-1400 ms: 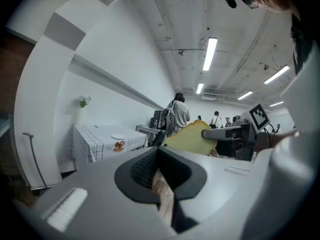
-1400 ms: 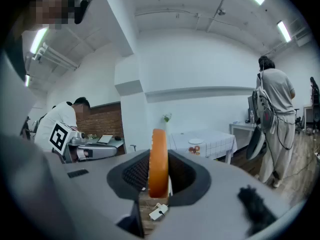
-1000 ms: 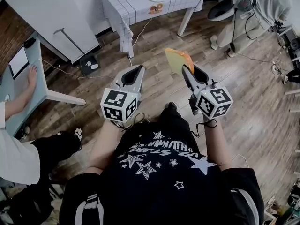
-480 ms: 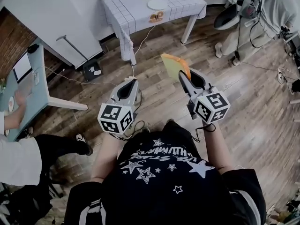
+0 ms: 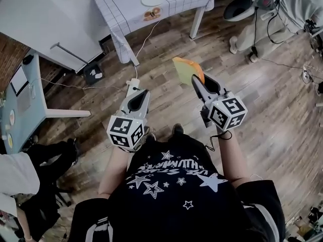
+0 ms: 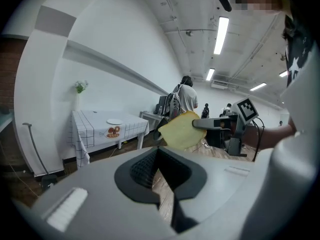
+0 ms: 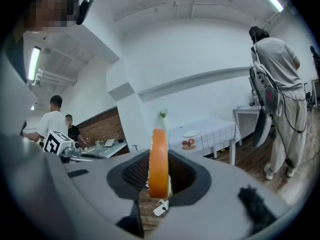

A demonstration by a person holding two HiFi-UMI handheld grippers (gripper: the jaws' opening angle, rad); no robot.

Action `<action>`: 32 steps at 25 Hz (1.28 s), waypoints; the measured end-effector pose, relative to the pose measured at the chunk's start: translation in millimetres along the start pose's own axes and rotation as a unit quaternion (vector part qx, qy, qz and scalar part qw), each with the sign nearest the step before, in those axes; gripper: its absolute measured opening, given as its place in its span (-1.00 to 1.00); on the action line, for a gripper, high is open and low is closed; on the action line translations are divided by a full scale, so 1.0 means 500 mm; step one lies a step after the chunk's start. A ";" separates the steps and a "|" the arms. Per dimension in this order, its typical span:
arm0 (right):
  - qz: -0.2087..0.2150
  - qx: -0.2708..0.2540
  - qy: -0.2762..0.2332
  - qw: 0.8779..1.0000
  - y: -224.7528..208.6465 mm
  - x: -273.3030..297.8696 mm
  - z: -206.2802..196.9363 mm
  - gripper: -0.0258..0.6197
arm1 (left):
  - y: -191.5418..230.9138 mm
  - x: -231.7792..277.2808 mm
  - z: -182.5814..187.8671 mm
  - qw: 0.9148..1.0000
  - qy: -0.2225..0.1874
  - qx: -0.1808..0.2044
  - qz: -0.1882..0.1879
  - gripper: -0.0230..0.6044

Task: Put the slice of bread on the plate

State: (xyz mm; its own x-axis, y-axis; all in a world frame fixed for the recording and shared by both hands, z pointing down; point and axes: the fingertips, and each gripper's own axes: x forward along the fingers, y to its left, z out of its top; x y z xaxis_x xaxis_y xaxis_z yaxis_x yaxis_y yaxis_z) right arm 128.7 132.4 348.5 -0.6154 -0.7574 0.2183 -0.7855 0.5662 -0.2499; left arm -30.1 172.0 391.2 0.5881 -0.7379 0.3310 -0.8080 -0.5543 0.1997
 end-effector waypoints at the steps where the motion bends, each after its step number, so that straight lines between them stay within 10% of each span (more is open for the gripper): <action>1: 0.002 0.006 0.002 1.000 -0.016 -0.006 -0.005 -0.62 | -0.012 0.014 -0.002 1.000 0.003 -0.001 0.001 -0.90; 10: 0.031 0.022 0.006 0.999 -0.102 -0.015 -0.016 -0.62 | -0.070 0.074 0.018 1.000 -0.002 0.008 0.028 -0.90; 19: 0.050 0.006 0.006 0.999 -0.105 0.055 0.010 -0.62 | 0.045 0.044 0.061 0.995 -0.030 -0.004 0.090 -0.90; 32: 0.005 -0.025 0.021 0.999 -0.184 0.251 0.095 -0.62 | 0.238 0.205 0.134 0.998 -0.036 -0.007 0.041 -0.90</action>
State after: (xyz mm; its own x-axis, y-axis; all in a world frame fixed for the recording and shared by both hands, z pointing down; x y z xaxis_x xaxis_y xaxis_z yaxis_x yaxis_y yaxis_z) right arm 127.1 -30.2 354.1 -0.6250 -0.7374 0.2561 -0.7806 0.5905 -0.2050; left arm -63.6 4.4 387.2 0.5206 -0.8066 0.2801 -0.8537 -0.4861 0.1870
